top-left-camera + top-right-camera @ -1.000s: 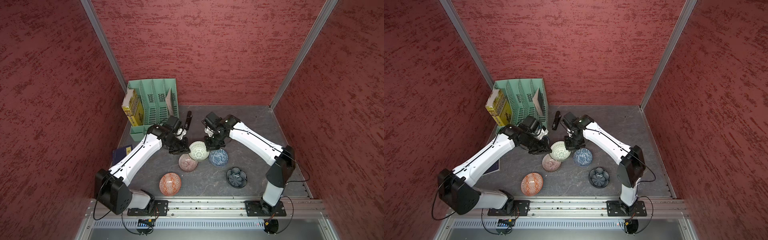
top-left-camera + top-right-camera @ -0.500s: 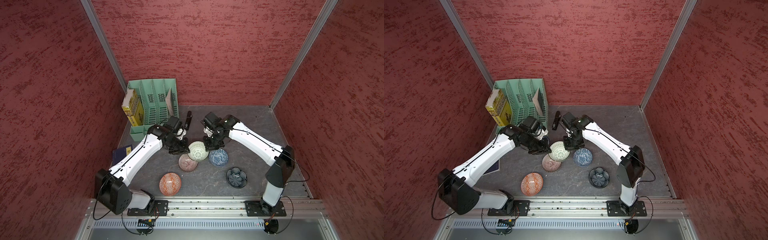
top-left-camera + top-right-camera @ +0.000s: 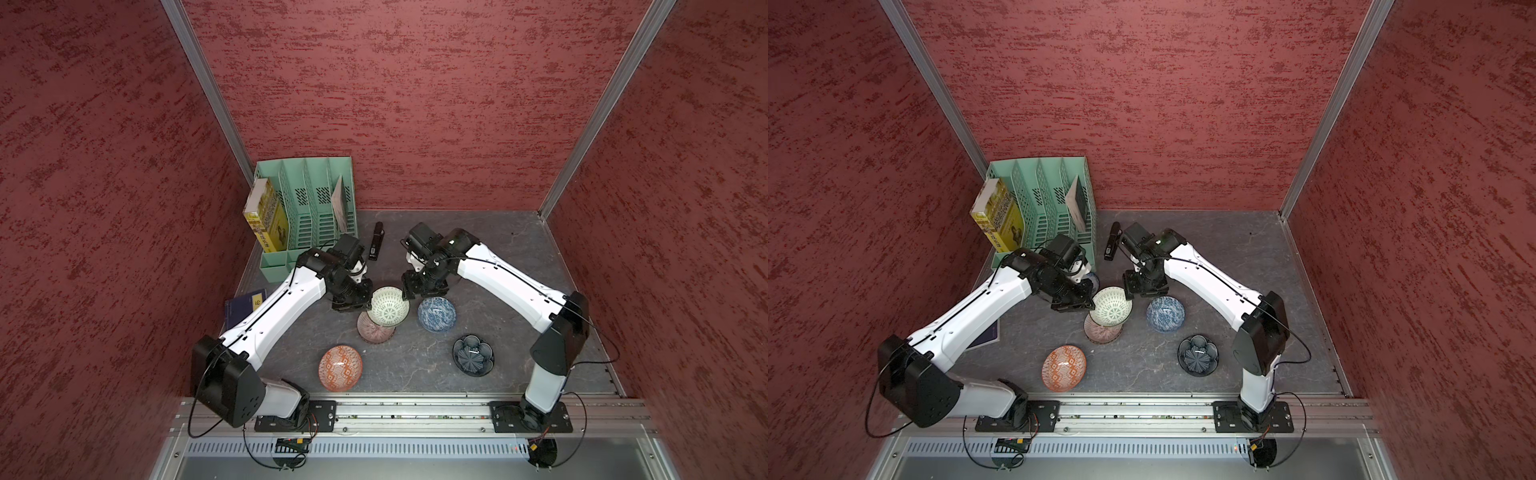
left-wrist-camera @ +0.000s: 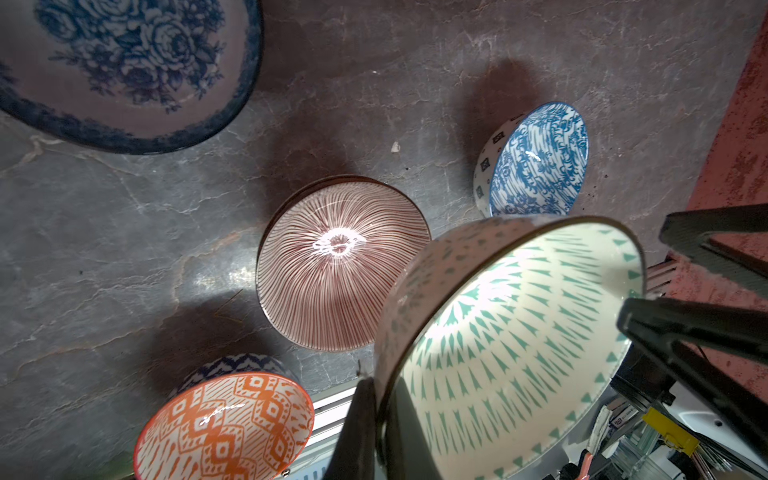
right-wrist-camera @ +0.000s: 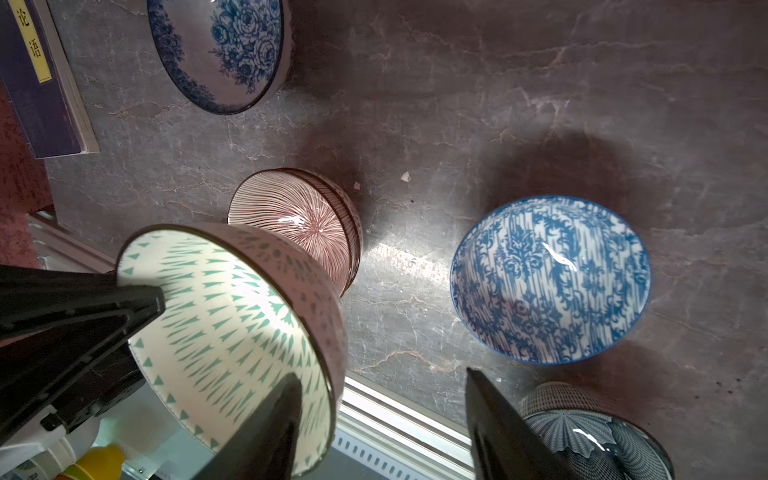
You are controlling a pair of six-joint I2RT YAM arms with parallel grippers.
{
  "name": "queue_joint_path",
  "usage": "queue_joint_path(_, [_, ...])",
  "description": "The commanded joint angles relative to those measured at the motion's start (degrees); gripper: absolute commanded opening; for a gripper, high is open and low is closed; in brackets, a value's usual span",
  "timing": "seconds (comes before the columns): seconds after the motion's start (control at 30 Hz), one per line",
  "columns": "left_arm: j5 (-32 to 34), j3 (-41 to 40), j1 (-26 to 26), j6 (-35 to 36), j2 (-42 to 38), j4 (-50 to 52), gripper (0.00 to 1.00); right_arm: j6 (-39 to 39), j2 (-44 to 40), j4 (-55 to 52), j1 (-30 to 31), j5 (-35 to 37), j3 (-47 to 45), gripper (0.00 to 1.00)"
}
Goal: Stack the bowls
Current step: Pick up the bowl from the center of the board, then place the bowl on the bowl.
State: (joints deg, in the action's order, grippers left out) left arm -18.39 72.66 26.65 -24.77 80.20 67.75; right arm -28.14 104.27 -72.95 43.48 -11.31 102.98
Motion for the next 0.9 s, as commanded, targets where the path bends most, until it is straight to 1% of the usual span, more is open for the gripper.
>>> queue_joint_path(0.0, [0.2,-0.9,-2.0,1.6,-1.3,-0.7,0.00,1.3,-1.9,-0.8,-1.5,2.9,1.2,0.66])
queue_joint_path(0.13, [1.0,-3.1,-2.8,1.6,-1.6,-2.4,0.00,1.6,-3.2,-0.4,-2.9,2.7,0.0,0.66])
queue_joint_path(0.3, [0.4,-7.2,-2.7,1.1,-2.3,-5.4,0.00,1.7,-4.1,-0.1,-3.9,2.6,-1.5,0.66])
queue_joint_path(0.5, [1.1,-9.5,-2.7,0.3,-3.1,-7.0,0.00,1.5,-4.5,1.0,-4.2,2.1,-3.5,0.66])
queue_joint_path(0.67, [0.9,-11.8,-2.8,-0.4,-3.1,-10.9,0.00,1.1,-4.9,1.8,-4.2,1.6,-4.7,0.66])
queue_joint_path(0.87, [1.7,-12.1,-2.7,0.0,-1.3,-12.1,0.00,0.7,-5.6,2.3,-4.2,1.6,-5.9,0.66])
